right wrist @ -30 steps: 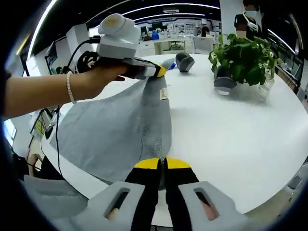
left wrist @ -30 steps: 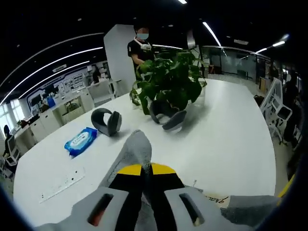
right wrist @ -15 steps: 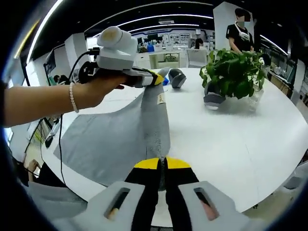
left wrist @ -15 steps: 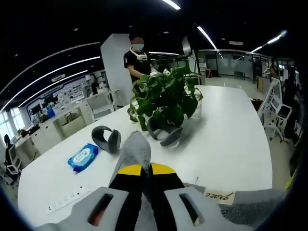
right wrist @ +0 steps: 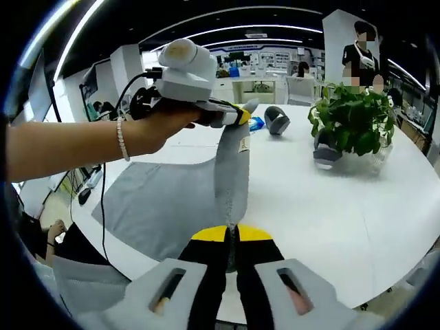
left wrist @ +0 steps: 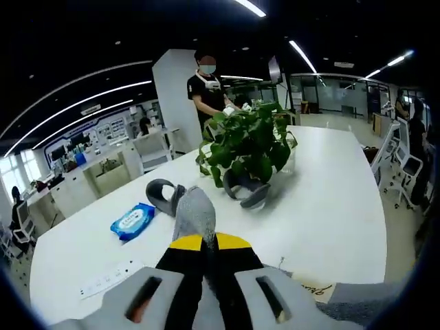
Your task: Fold the towel on the table until its edges align and the towel forms a compact rectangular stack.
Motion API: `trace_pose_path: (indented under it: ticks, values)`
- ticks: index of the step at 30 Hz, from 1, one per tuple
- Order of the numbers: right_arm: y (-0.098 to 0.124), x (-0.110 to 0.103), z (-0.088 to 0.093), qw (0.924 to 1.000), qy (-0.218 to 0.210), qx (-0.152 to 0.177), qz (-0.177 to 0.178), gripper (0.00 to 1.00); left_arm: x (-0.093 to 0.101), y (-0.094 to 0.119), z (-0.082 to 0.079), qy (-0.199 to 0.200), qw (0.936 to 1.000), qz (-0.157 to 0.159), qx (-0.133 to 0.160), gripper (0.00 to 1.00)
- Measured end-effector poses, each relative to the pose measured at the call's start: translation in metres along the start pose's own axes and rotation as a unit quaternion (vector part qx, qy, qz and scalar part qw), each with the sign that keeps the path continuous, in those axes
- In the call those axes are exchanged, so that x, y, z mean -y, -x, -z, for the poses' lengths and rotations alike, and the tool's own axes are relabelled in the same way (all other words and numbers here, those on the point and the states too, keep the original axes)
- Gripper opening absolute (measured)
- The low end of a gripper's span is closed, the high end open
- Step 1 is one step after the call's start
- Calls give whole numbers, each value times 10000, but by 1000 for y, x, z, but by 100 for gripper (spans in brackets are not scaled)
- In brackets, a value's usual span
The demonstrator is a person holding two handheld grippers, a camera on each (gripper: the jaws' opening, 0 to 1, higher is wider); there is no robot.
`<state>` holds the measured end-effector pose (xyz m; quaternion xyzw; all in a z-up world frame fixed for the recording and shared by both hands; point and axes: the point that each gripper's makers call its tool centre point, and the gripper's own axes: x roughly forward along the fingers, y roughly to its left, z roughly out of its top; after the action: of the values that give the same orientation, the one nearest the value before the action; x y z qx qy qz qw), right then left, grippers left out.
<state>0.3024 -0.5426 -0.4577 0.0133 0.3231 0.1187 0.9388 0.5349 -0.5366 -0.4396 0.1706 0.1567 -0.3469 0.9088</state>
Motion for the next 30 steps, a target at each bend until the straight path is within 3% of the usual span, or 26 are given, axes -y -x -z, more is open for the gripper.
trace_pose_path:
  ticks: [10, 15, 23, 30]
  values:
    - [2, -30, -9, 9996, 126, -36, -254, 0, -17, 24, 2, 200, 9998, -73, 52, 4]
    - [0, -52, -15, 9995, 138, 7, -287, 0, -32, 34, 10, 546, 9985, -34, 27, 4]
    - [-9, -88, -30, 9996, 72, 92, -260, 0, -66, 53, 12, 716, 9973, 64, 126, 4]
    - [-20, -124, -36, 9991, 128, 94, -400, 0, -83, 64, 22, 479, 9987, 86, 119, 4]
